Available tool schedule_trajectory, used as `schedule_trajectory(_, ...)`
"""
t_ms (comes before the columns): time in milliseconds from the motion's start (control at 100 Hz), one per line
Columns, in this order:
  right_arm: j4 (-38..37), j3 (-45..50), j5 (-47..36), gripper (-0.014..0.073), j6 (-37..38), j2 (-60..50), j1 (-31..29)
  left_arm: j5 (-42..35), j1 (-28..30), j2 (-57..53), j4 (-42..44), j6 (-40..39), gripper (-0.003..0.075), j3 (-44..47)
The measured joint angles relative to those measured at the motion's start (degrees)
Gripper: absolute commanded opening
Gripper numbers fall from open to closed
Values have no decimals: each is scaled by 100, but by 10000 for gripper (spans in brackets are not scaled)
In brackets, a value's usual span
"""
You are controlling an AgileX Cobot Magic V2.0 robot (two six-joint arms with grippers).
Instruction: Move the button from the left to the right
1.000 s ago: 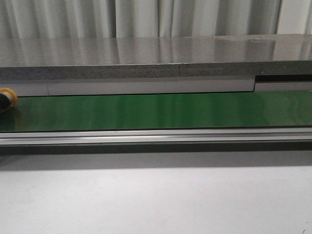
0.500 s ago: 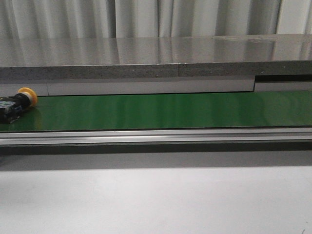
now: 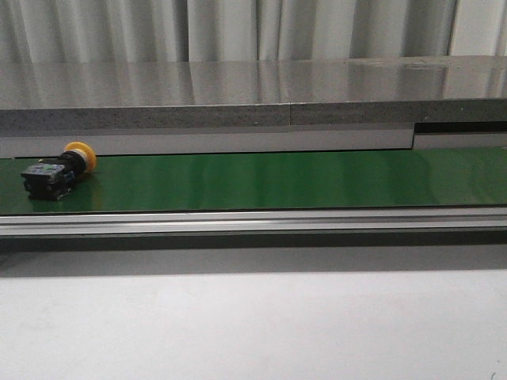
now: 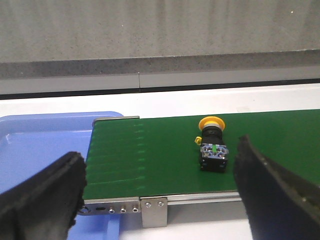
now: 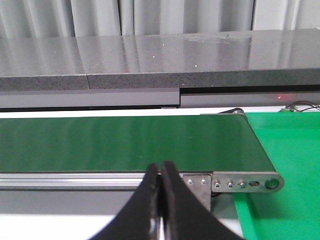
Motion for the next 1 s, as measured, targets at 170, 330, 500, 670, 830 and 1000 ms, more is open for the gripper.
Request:
schedule_trajectory(170,0,0,0,-68,0,0,0,10,0,-1116,0,0,587,597)
schedule_trajectory(330,0,0,0,-68,0,0,0,-142,0,-1796,0,0,587,940)
schedule_trajectory(500,0,0,0,-68,0,0,0,-279,0,-1951,0,13,587,1159)
schedule_trajectory(670,0,0,0,-68,0,0,0,-282,0,-1951,0,13,587,1272)
schedule_trajectory(830,0,0,0,-68,0,0,0,-333,0,-1951,0,13,581,1272)
schedule_trajectory(1000,0,0,0,-68,0,0,0,-348,0,-1951,0,13,428,1272)
